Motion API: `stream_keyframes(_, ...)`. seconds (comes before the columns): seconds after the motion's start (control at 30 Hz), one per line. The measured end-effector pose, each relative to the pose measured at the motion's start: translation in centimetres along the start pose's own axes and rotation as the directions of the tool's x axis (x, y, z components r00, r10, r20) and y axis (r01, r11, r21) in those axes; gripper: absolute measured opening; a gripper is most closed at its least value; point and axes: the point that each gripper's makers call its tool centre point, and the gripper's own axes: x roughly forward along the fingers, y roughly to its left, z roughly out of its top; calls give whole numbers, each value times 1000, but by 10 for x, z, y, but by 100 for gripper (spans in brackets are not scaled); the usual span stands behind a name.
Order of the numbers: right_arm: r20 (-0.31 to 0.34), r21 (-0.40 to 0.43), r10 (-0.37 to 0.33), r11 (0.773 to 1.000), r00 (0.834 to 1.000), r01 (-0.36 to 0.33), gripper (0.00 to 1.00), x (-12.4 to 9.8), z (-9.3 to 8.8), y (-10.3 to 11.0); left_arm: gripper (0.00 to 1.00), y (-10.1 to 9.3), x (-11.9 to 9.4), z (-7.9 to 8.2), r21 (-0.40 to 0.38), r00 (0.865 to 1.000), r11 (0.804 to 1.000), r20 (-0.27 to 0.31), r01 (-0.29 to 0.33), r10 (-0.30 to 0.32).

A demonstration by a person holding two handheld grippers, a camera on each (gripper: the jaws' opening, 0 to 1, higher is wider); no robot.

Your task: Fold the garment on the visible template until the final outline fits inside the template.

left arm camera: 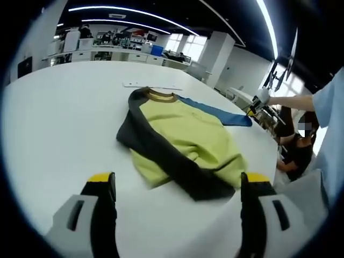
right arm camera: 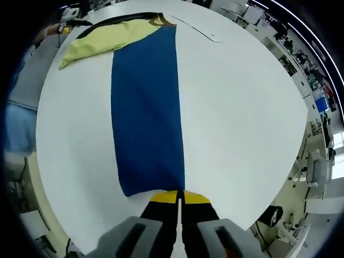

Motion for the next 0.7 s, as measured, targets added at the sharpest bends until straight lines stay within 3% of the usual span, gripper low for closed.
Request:
stream_keyframes(0.3,-13,4,-13,1000,1000,13,0,10,-2,-10,94,-1,3,-2,-7,1000,1000,-4,-2,2)
stream_keyframes(0.37,-24,6,-59,998,998,59,0,10,-2,-19,94,0,2,-2,-10,1000,1000,-3,-5,5)
stream_keyframes(0.5,-27,11,-78,997,997,78,0,14,-2,-32,94,1,-1,-2,-12,1000,1000,-4,-11,11)
stream_keyframes(0.7,-30,25,-73,997,997,74,0,20,-5,-38,94,2,-2,-3,-17,1000,1000,-2,-17,17)
